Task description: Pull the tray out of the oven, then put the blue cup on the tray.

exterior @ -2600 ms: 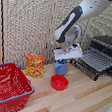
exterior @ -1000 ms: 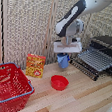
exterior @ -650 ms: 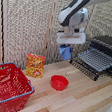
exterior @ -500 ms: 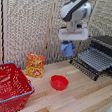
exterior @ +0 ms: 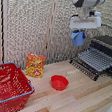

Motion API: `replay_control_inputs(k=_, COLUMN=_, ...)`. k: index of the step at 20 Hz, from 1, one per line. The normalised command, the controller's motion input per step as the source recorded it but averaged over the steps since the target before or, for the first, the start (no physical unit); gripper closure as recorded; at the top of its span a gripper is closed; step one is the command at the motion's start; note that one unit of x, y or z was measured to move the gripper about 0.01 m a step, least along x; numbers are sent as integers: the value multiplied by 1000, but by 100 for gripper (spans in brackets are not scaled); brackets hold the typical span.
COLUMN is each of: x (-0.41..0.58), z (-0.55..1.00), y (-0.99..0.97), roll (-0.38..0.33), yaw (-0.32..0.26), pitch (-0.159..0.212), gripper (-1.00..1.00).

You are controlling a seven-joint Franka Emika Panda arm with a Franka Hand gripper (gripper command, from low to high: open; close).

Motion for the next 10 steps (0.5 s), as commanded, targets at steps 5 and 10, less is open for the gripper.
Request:
replay_control_inputs(k=5, x=-27, z=85, y=-848, roll=0, yaw=-119, pitch=-89, gripper=100)
replay_control_inputs(k=10, x=0, z=-22, y=-847, roll=0, yaw=-99, pitch=-8, gripper=100)
